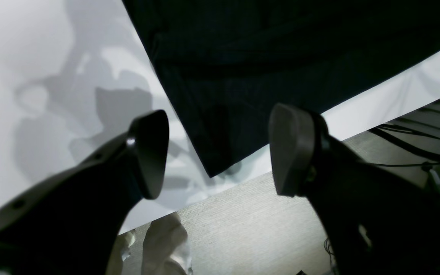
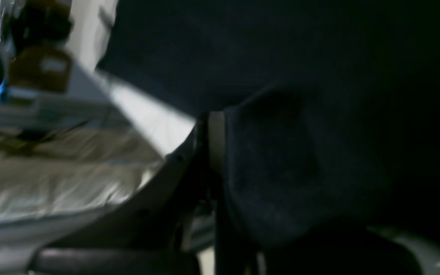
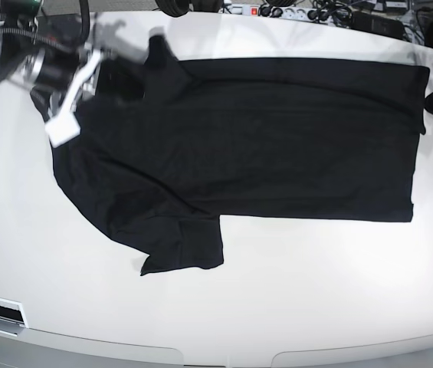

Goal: Layout the t-shirt on the table in an organized manner, then fold the t-shirt properly
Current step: 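Move the right gripper onto the shirt near the sleeve and grasp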

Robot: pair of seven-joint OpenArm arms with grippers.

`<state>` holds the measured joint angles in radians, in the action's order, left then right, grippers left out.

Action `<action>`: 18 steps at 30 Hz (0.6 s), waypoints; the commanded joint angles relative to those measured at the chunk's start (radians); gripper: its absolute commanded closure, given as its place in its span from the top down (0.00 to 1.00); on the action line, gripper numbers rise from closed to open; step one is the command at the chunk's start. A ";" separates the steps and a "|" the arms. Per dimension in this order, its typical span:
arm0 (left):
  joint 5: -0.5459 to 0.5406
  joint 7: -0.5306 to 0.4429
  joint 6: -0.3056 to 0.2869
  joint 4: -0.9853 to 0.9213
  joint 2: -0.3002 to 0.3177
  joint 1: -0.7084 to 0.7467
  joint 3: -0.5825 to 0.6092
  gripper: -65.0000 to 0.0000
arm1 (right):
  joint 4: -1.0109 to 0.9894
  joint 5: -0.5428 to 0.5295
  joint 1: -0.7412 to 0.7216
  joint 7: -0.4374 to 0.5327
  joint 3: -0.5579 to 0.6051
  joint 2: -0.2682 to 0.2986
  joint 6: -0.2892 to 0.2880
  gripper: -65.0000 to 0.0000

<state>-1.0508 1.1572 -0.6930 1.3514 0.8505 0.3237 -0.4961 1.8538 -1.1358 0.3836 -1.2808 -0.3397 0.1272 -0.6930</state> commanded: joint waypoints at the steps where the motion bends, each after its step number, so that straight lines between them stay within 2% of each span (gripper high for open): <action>1: -0.016 -0.013 -0.005 0.009 0.032 -0.005 -0.011 0.65 | 0.009 0.014 -0.024 0.027 0.011 0.005 -0.005 0.00; 7: -0.035 -0.013 -0.005 0.009 0.033 -0.005 -0.011 0.65 | -0.045 0.208 -0.133 0.119 0.122 0.006 -0.005 0.00; 15: -0.054 -0.005 -0.005 0.009 0.033 -0.005 -0.011 0.65 | -0.145 0.359 -0.253 0.188 0.216 0.006 -0.005 0.00; 18: -0.054 -0.005 -0.005 0.009 0.032 -0.005 -0.011 0.65 | -0.195 0.427 -0.281 0.272 0.221 0.006 -0.005 0.00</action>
<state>-1.0912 1.1591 -0.6930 1.3514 0.8505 0.3241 -0.4961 1.6432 -0.6865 0.1173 -1.0252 -0.1165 0.1276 -0.6926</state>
